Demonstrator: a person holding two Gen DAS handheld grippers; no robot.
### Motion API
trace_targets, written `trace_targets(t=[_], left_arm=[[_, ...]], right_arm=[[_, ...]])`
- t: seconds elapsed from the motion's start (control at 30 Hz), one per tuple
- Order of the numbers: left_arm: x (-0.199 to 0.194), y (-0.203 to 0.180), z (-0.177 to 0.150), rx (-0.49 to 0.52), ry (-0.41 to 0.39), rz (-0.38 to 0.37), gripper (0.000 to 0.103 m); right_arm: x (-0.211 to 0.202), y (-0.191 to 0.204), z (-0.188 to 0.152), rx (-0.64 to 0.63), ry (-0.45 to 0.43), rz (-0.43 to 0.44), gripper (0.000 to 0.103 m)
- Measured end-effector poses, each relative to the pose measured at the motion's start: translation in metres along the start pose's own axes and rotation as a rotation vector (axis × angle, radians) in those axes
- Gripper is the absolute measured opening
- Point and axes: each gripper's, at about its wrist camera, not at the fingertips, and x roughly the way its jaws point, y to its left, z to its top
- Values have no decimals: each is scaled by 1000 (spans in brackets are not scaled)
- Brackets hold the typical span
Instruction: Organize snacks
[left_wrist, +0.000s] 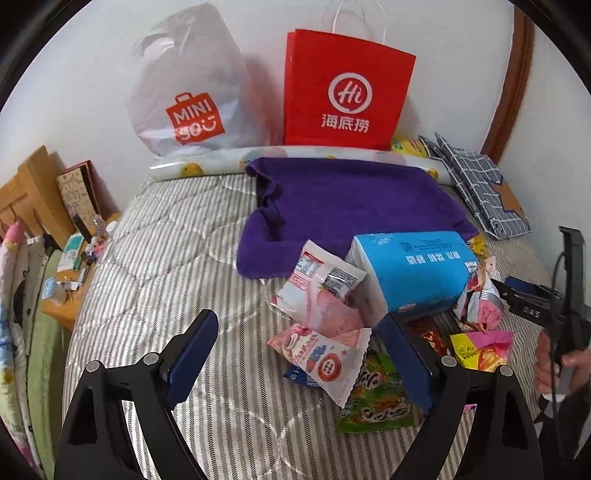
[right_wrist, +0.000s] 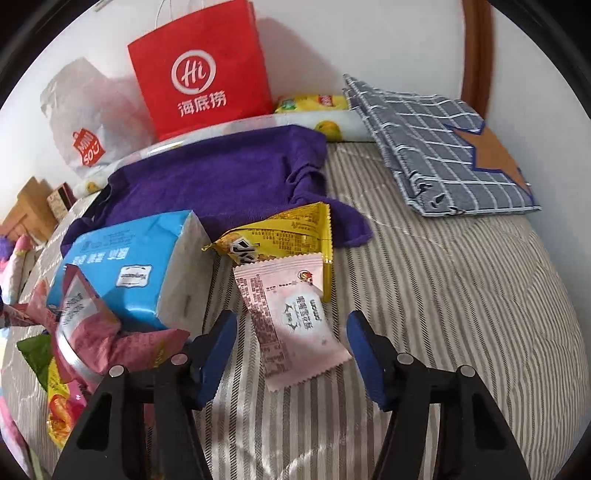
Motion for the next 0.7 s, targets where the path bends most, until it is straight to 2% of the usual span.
trace_targets(t=[0.07, 0.1, 0.13, 0.17, 0.23, 0.37, 0.6, 0.7], left_arm=[[4, 2, 0, -8, 13, -3, 90], [7, 3, 0, -16, 21, -1, 90], [9, 4, -1, -25, 29, -3, 90], [12, 5, -1, -32, 39, -12, 90], [17, 7, -3, -41, 60, -37, 90], [27, 3, -6, -23, 95, -37, 90], [21, -1, -16, 17, 102, -53, 90], [22, 4, -19, -6, 93, -61, 90]], right_arm=[[9, -2, 2, -7, 13, 5, 60], [13, -3, 2, -5, 23, 12, 56], [15, -4, 3, -5, 29, 21, 48], [18, -5, 2, -8, 36, 34, 47], [18, -5, 0, -22, 31, 33, 38], [8, -7, -5, -24, 13, 25, 34], [-15, -12, -17, 8, -22, 17, 29], [-20, -11, -23, 17, -19, 3, 21]])
